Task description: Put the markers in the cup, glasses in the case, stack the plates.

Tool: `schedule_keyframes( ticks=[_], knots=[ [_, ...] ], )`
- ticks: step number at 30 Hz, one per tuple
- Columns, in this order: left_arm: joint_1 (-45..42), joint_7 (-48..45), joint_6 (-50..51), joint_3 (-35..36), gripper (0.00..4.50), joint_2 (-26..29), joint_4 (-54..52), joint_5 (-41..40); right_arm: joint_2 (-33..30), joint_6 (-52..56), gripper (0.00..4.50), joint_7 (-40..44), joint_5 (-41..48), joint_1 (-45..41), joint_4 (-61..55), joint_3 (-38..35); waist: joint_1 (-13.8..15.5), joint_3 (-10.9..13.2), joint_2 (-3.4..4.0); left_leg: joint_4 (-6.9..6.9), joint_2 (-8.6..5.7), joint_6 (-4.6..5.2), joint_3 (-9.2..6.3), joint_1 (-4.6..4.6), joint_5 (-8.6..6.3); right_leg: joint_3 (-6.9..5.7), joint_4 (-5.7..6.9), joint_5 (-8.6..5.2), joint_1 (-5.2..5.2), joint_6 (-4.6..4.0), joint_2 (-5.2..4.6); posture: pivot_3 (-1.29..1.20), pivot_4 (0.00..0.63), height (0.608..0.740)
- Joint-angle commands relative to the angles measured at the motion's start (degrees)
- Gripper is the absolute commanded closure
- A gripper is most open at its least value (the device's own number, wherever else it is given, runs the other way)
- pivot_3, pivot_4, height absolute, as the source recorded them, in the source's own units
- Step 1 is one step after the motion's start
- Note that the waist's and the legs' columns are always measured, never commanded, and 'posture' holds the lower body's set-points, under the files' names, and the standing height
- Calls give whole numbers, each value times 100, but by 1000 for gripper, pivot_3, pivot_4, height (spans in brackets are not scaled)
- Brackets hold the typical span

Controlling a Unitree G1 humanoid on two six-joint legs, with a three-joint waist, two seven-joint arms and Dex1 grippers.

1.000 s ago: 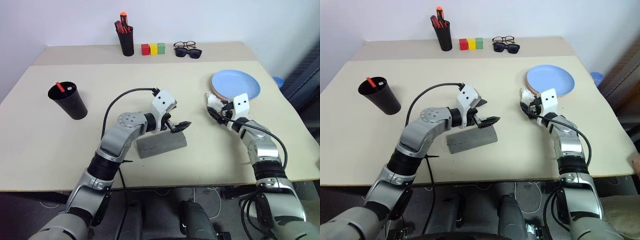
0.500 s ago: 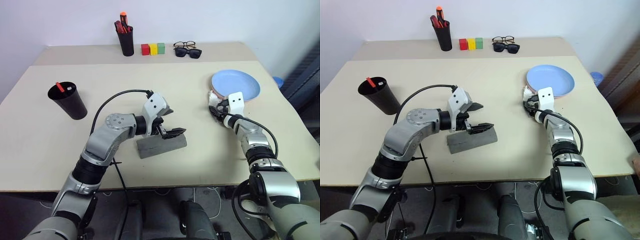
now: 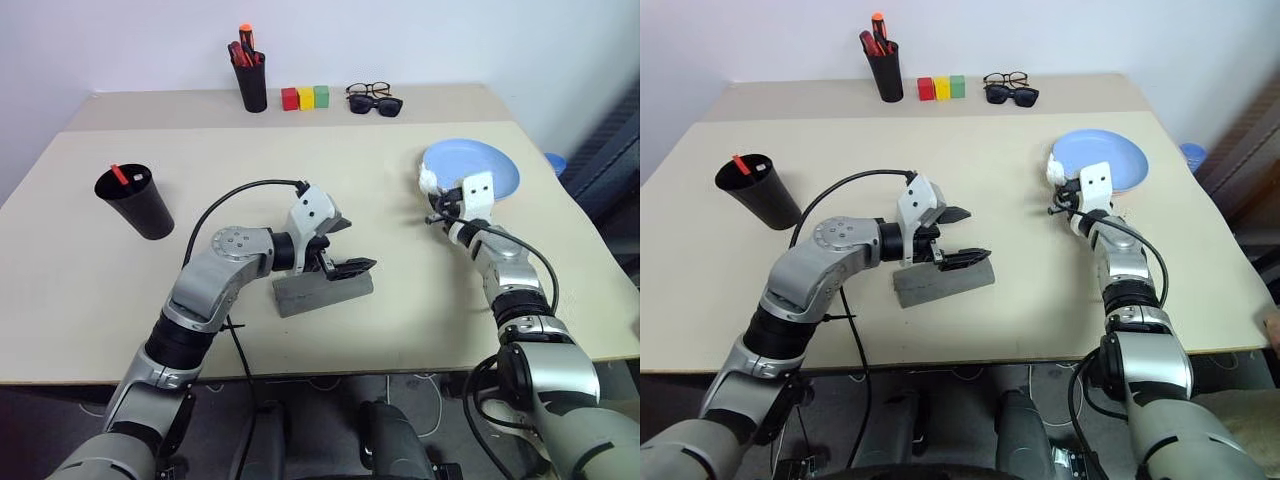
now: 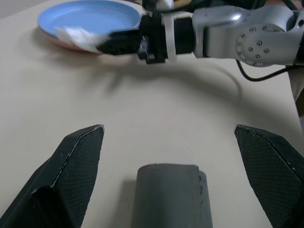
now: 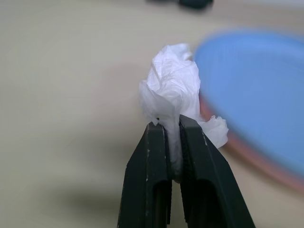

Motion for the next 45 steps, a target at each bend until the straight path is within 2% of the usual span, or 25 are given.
schedule_keyframes(
  ticks=[1, 8, 11, 15, 20, 23, 25, 28, 33, 35, 40, 45],
  knots=[
    [-96, 11, -165, -11, 0, -97, -48, -51, -182, -32, 4475, 334, 241, -261, -559, -153, 0, 0, 0, -1, 0, 0, 0, 3, 0, 0, 0, 0, 0, 0, 0, 0, 150, 740],
    [-96, 183, -238, 57, 0, -186, -30, 20, -718, -619, 4475, -377, -346, -1440, 1232, -71, 6, 1, 0, -4, 0, 0, 14, 8, 0, 12, -3, -7, 0, -13, 0, 0, 150, 740],
    [-42, 343, -190, 129, 0, -165, -83, 34, -911, -763, 3321, -749, -605, -1820, 1914, -5, 6, 2, -1, -9, 0, 1, 18, 9, -1, 16, -7, -10, 0, -17, 0, 0, 150, 740],
    [103, 703, -215, 314, 0, -190, -177, 59, -1041, -949, 1371, -1171, -929, -2078, 2270, 102, -8, 2, -1, -11, 0, 1, 22, 9, -1, 21, -9, -9, -1, -17, 0, 0, 150, 740],
    [452, 1172, -815, 511, 0, -221, -260, 319, -1087, -1256, 1371, -714, -876, -2049, 2198, 12, -23, 2, -1, -15, 0, 1, 29, 18, -1, 30, -7, -1, -1, -2, 0, 0, 150, 740],
    [727, 1264, -863, 677, 0, -199, -401, 243, -1127, -1275, 1371, 226, -636, -1760, 1840, -48, -13, 2, -1, -15, 0, 2, 31, 19, -1, 30, -8, -1, -1, -2, 0, 0, 150, 740],
    [875, 1254, -817, 848, 0, -158, -477, 101, -1183, -1135, 1371, 954, -365, -1379, 1268, -98, 8, 2, -2, -14, 1, 2, 31, 18, -2, 30, -9, -1, 0, -2, 0, 0, 150, 740],
    [1170, 1210, -1035, 1039, 0, -20, -551, 83, -1353, -359, 1371, 1797, 180, -261, -581, -152, 50, 2, -2, -12, 1, 3, 30, 18, -2, 29, -10, -1, 5, -1, 0, 0, 150, 740],
    [1674, 1167, -1667, 1408, 0, 121, -668, 52, -1783, 1452, 1371, 2126, 1116, 2051, -3964, -563, 96, 2, -1, -8, 1, 4, 31, 17, -5, 29, -16, -4, 8, -2, -3, 0, 150, 740],
    [1904, 1086, -1807, 1577, 0, 224, -797, -20, -1942, 2098, 1371, 2071, 1501, 2794, -4930, -872, 97, 1, 0, -7, 2, 4, 34, 21, -7, 29, -14, -13, 8, -18, -3, 0, 150, 740],
    [2539, 717, -1777, 2154, 0, 657, -1349, -560, -2249, 3078, 1371, 1928, 2033, 4074, -6394, -1690, 35, -2, -4, -3, 12, 3, 40, 28, -8, 29, -14, -16, 7, -17, -2, 0, 150, 740],
    [3202, 465, -1630, 2632, 0, 1099, -1763, -1066, -2288, 3327, 1371, 1943, 2179, 4886, -6961, -2169, 52, -2, -6, -5, 14, 2, 43, 26, -10, 29, -24, -22, 6, -11, -3, 0, 150, 740]
  ],
)
